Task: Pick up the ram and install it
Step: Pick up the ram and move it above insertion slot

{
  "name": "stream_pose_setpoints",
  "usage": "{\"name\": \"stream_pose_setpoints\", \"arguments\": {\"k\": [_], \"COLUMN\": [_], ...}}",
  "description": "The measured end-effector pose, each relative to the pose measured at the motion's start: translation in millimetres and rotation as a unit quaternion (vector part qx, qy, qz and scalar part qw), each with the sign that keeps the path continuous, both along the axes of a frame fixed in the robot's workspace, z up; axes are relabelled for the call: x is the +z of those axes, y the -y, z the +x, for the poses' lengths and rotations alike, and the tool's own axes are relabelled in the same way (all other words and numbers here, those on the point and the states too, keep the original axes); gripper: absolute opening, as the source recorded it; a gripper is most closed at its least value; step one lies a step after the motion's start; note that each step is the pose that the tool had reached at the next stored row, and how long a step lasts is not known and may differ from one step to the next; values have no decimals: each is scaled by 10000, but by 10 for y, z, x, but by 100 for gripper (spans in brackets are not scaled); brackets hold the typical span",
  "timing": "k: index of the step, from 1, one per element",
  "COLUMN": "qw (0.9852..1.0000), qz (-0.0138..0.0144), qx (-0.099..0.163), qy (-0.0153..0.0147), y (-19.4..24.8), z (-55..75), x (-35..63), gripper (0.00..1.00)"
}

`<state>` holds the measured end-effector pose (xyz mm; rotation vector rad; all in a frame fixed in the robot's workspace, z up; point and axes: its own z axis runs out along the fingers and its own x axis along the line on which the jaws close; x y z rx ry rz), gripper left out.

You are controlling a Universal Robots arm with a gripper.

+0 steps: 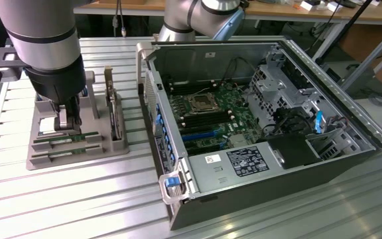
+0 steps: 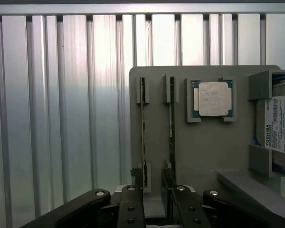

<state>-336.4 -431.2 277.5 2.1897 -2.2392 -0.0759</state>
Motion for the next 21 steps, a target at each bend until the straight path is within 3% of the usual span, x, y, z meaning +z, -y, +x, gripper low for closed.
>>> {"name": "stream_pose_setpoints", "arguments": {"k": [21], "qw": [10000], "qz": [0], "qx": [40], "qy": [-1], "y": [2], "z": [-60], "x": [-101], "gripper": [30]}}
